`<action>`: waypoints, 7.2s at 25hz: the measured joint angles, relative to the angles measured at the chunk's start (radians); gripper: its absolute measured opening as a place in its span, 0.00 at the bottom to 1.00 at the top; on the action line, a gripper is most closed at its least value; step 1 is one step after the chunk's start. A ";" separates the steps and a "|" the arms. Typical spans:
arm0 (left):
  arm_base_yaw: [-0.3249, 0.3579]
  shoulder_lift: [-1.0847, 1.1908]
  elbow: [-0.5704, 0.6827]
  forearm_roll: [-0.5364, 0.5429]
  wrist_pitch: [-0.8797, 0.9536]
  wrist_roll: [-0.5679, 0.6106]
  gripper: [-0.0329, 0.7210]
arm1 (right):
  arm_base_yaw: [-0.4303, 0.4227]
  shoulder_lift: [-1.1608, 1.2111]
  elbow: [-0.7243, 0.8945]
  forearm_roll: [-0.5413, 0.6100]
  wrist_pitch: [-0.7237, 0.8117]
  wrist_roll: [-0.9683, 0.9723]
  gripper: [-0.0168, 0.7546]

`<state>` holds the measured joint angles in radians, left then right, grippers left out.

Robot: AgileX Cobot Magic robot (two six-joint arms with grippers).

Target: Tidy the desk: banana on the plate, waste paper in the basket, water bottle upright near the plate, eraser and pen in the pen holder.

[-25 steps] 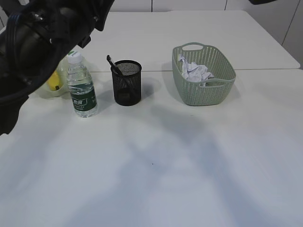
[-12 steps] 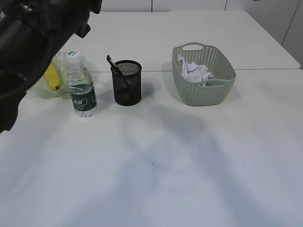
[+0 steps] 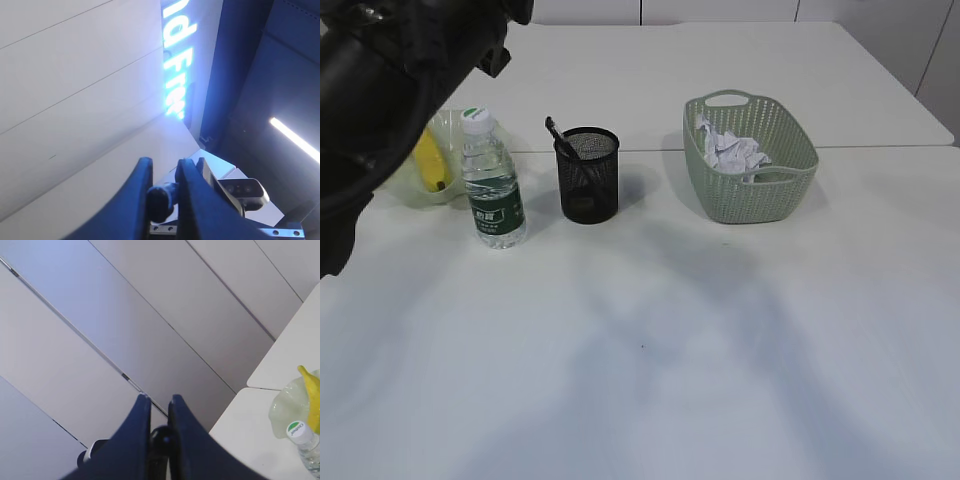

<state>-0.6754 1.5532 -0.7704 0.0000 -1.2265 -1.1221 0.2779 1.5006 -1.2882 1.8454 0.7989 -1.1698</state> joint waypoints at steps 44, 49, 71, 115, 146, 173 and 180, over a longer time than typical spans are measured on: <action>0.000 0.000 -0.006 0.052 0.046 0.029 0.12 | -0.006 0.004 0.000 -0.065 -0.004 0.002 0.79; 0.000 0.000 -0.006 0.050 0.052 0.036 0.12 | -0.044 -0.006 0.000 -0.065 -0.021 0.002 0.79; 0.224 0.000 -0.006 0.274 0.105 0.095 0.11 | -0.126 -0.088 0.000 -0.190 -0.083 0.013 0.79; 0.274 0.292 -0.535 0.928 1.137 0.093 0.11 | -0.126 -0.097 0.000 -0.598 -0.002 0.203 0.79; 0.274 0.485 -0.613 1.038 1.096 0.099 0.11 | -0.126 -0.097 0.000 -0.609 0.001 0.205 0.79; 0.274 0.477 -0.645 1.049 1.086 0.099 0.58 | -0.126 -0.097 0.000 -0.609 0.001 0.205 0.79; 0.274 0.421 -0.645 1.086 1.093 0.099 0.58 | -0.126 -0.097 0.000 -0.609 0.001 0.205 0.79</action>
<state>-0.4014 1.9738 -1.4151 1.0862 -0.1336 -1.0230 0.1519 1.4035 -1.2882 1.2365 0.7994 -0.9648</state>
